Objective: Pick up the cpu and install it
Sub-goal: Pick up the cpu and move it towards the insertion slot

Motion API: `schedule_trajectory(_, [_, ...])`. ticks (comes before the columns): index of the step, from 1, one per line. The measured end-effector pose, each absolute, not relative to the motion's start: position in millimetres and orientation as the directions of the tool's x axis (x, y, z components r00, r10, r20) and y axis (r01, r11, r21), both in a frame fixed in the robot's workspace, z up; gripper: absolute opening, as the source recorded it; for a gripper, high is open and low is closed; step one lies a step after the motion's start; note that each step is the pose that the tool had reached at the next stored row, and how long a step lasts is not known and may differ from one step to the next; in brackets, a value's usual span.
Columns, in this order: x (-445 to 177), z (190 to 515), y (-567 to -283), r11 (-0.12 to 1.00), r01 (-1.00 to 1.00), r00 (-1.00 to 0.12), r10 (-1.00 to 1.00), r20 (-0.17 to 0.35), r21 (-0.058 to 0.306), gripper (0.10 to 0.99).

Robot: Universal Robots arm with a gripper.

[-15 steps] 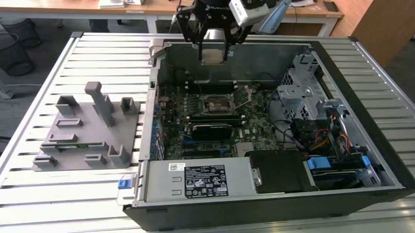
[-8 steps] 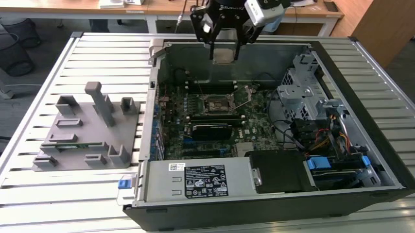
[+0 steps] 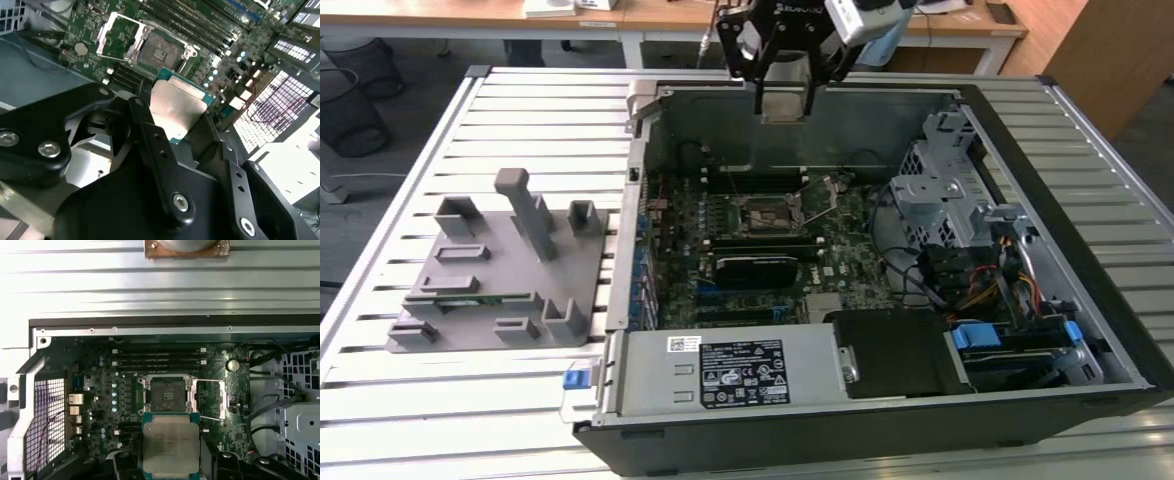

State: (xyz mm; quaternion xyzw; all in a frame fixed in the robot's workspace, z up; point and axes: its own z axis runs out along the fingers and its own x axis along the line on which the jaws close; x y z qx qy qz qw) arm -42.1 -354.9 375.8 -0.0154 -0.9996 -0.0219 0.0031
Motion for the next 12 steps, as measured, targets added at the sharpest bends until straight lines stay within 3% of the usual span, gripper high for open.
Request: schedule_trajectory(12, [-0.6, 371.9, -354.8, 0.999, 0.031, -1.0, 0.03, 0.009, 0.043, 0.541])
